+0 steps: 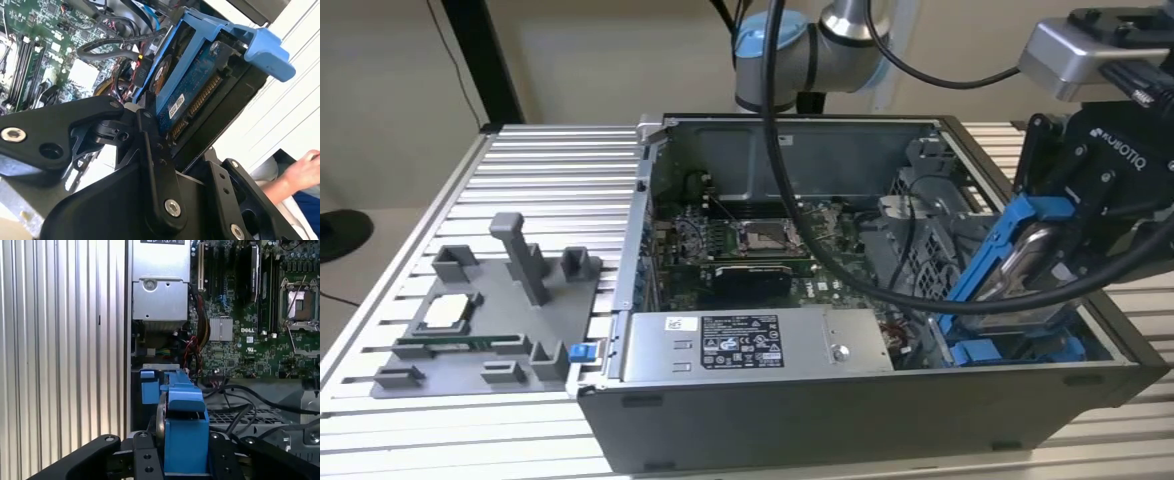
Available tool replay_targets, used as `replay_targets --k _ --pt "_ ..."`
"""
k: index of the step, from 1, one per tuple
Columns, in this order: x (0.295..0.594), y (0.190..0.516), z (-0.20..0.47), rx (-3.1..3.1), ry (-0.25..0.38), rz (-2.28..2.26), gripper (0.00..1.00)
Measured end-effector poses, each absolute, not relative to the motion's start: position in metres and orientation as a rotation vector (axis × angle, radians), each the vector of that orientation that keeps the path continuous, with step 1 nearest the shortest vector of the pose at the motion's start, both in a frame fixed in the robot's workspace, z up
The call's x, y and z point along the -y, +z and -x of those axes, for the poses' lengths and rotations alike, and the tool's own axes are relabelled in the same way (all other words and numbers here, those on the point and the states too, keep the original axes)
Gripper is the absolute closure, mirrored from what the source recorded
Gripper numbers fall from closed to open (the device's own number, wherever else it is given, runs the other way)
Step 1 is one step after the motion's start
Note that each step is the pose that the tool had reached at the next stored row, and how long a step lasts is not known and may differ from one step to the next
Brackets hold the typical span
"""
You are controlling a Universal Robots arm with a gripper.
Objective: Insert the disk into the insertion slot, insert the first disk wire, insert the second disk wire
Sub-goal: 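Insert the disk into the insertion slot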
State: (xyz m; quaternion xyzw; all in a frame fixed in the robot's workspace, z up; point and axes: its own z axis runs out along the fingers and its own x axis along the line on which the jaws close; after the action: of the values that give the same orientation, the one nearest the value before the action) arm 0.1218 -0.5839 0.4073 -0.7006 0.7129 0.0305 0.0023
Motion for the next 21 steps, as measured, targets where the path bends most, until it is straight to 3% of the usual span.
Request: replay_targets --k 21 --pt "0.584 0.389 -0.122 -2.233 0.102 2.195 1.0"
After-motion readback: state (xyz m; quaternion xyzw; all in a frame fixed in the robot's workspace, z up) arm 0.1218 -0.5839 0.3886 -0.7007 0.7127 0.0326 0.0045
